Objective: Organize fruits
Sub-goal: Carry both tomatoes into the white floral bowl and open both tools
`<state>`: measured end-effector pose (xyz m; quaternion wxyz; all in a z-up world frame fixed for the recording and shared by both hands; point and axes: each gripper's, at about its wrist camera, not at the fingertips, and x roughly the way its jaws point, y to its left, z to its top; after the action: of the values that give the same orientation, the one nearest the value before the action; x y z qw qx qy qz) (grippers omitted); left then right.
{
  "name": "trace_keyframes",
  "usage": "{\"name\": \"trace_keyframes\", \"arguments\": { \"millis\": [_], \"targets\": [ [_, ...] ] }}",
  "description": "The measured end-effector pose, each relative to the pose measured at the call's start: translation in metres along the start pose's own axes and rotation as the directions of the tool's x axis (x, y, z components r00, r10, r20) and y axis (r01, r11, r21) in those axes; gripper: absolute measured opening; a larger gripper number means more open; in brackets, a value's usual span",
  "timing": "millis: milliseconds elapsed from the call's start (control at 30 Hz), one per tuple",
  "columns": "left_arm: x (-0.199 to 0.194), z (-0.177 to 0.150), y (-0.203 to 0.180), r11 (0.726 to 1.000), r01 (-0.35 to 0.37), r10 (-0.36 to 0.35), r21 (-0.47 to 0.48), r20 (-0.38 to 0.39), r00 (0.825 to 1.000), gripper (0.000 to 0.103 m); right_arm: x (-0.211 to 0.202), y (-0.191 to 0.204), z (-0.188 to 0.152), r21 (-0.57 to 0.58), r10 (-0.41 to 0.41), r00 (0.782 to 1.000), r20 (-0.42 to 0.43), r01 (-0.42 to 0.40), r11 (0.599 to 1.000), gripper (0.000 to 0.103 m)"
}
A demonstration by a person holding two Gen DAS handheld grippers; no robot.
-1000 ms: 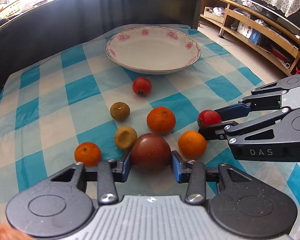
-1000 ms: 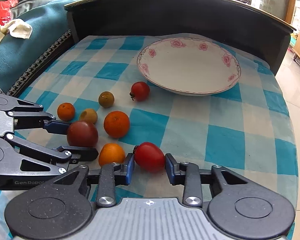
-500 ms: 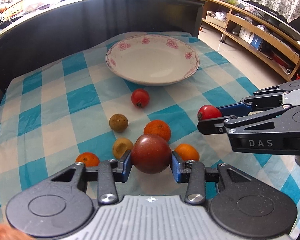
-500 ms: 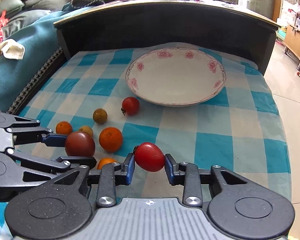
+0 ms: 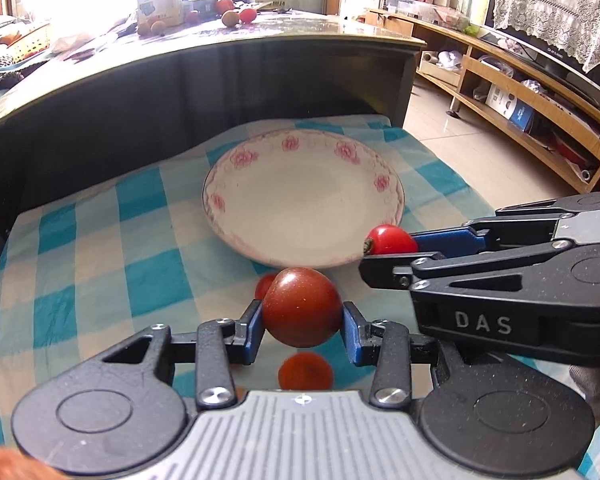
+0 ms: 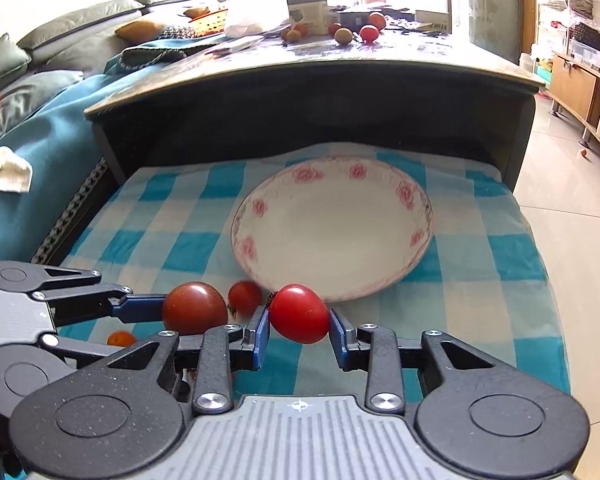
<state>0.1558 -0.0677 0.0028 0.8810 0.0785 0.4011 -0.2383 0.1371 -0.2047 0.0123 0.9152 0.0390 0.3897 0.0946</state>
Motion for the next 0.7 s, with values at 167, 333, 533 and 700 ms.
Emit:
{"name": "trace_keyframes", "arguments": {
  "millis": [167, 333, 533, 700],
  "targets": [
    [0.013, 0.012, 0.008, 1.000, -0.014, 0.014, -0.013, 0.004, 1.000, 0.048, 0.013, -0.007, 0.011, 0.010, -0.014, 1.000, 0.009, 0.014, 1.000, 0.027],
    [0.029, 0.015, 0.016, 0.999, -0.021, 0.021, -0.029, -0.016, 1.000, 0.048, 0.028, -0.019, 0.012, 0.027, -0.029, 0.999, -0.014, 0.030, 0.999, 0.027],
    [0.033, 0.023, 0.015, 1.000, -0.014, 0.014, -0.005, 0.009, 1.000, 0.048, 0.037, -0.024, 0.017, 0.048, -0.029, 1.000, -0.012, 0.030, 0.998, 0.027],
    [0.037, 0.026, 0.016, 1.000, -0.011, 0.011, 0.000, 0.023, 1.000, 0.049, 0.040, -0.027, 0.019, 0.056, -0.030, 1.000, -0.003, 0.030, 0.998, 0.028]
  ]
}}
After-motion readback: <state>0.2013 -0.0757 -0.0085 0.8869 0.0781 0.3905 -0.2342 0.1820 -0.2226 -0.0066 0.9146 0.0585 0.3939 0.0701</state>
